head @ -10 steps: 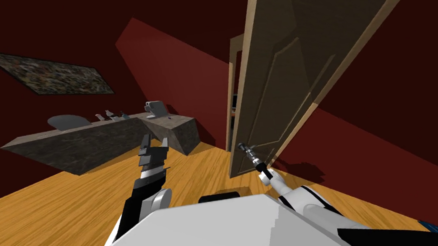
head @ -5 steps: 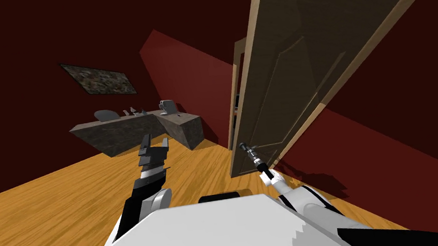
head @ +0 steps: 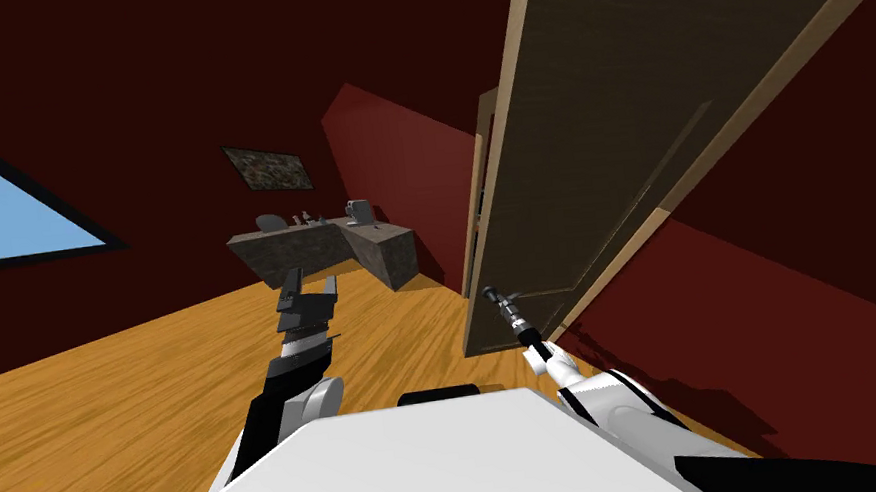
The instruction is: Pull the door open
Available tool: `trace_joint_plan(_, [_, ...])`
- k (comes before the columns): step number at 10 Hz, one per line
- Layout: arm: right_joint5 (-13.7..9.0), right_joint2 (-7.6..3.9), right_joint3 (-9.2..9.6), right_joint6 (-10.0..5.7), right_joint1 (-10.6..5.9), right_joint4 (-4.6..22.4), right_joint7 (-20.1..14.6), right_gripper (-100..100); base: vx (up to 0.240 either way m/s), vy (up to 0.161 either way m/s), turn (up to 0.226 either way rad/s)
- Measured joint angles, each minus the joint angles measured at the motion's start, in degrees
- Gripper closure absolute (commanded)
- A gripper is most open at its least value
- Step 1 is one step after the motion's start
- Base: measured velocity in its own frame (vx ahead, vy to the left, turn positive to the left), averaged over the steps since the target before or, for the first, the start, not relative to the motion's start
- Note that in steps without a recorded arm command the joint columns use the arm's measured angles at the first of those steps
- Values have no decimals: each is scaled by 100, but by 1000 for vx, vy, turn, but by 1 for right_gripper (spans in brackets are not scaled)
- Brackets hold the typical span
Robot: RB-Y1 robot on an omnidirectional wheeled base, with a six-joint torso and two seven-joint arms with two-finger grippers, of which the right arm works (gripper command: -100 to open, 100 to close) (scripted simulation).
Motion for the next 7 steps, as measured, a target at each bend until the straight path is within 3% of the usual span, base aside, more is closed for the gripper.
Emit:
trace_joint_plan(1, [-4, -1, -3, 78, 100, -191, 5, 100, -140, -44, 206])
trace_joint_plan(3, [-64, -59, -77, 67, 96, -142, 16, 100, -171, -92, 263])
trace_joint_plan(4, [-87, -87, -104, 113, 161, -250, 20, 100, -205, -91, 211])
trace_joint_plan(7, [-107, -92, -123, 22, 85, -43, 22, 100, -140, -49, 102])
